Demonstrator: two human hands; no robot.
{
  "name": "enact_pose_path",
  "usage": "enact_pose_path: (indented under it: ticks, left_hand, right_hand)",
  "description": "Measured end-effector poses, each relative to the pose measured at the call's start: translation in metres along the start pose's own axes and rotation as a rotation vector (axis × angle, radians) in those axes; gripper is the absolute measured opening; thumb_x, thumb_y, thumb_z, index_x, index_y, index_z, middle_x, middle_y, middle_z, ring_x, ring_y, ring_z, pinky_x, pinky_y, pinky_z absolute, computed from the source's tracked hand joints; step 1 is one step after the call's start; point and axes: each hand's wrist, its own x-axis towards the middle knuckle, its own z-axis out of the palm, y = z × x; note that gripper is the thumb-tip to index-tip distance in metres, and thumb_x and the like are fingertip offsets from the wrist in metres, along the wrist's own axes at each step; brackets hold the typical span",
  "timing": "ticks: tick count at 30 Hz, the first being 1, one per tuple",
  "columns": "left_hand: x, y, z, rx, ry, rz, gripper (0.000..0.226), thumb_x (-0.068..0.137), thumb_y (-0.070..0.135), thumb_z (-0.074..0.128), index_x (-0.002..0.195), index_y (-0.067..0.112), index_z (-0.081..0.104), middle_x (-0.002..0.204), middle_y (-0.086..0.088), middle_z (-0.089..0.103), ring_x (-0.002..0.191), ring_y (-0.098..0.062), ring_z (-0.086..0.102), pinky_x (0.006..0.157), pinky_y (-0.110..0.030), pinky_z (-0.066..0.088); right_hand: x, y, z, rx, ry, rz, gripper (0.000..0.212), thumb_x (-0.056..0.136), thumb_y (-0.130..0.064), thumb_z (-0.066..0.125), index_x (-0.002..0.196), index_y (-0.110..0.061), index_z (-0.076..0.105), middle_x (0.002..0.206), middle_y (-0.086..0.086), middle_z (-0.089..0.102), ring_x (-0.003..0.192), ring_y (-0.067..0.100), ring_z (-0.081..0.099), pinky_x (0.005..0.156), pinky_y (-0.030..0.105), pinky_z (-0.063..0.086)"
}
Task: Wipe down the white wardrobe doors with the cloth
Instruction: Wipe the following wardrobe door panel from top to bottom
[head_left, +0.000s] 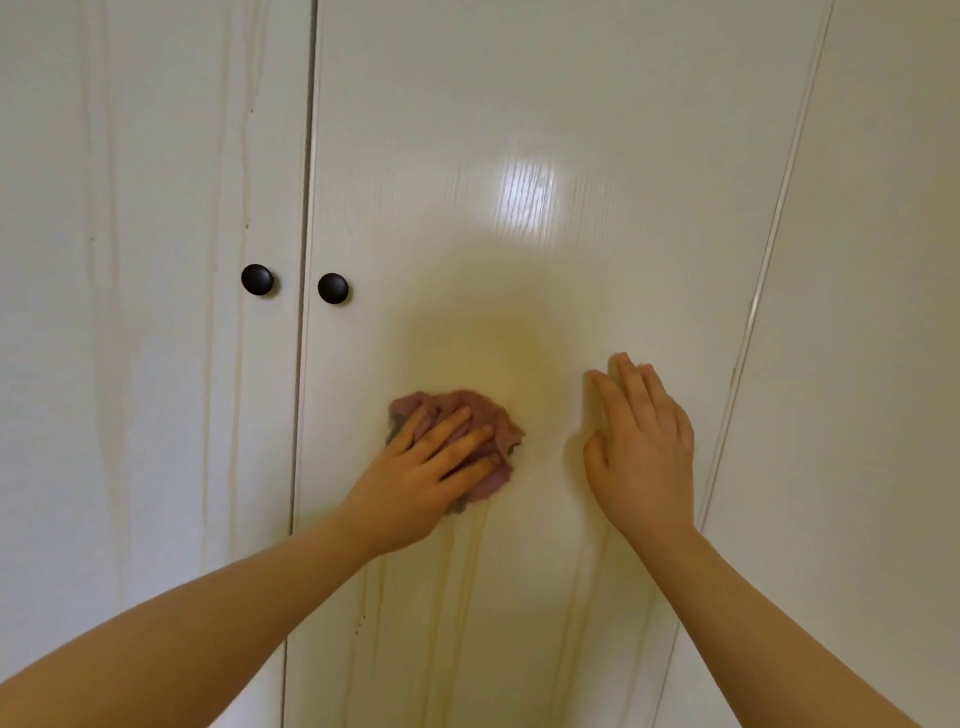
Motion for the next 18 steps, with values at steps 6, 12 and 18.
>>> enact_pose_path:
  ticks: [6,12,18]
  left_hand:
    - [0.045,0.024,0.003,-0.036,0.076,-0.268,0.043,0.080,0.018,0.045,0.123,0.015,0.046,0.137,-0.012,0.036,0.128,-0.039,0.032,0.108,-0.056,0.014]
    - [0.042,0.028,0.008,0.036,-0.003,-0.012,0.044,0.083,0.018,0.047,0.127,0.018,0.047,0.140,-0.008,0.042,0.132,-0.034,0.035,0.112,-0.051,0.019]
    - [0.066,0.060,0.016,-0.036,0.031,-0.053,0.044,0.086,0.016,0.044,0.130,0.018,0.046,0.141,-0.006,0.043,0.133,-0.034,0.033,0.113,-0.051,0.016]
  right_hand:
    - [0.003,0.021,-0.002,-0.026,-0.014,0.020,0.059,0.077,-0.019,0.025,0.129,-0.010,0.051,0.141,0.012,0.044,0.133,0.034,0.036,0.105,0.047,0.027]
    - [0.004,0.050,-0.012,-0.046,0.025,0.025,0.056,0.078,-0.017,0.026,0.130,-0.015,0.047,0.143,0.010,0.042,0.133,0.033,0.034,0.105,0.043,0.020]
    - [0.004,0.073,-0.009,-0.039,-0.055,0.019,0.058,0.080,-0.010,0.023,0.133,-0.006,0.047,0.140,0.014,0.045,0.130,0.039,0.038,0.104,0.049,0.032]
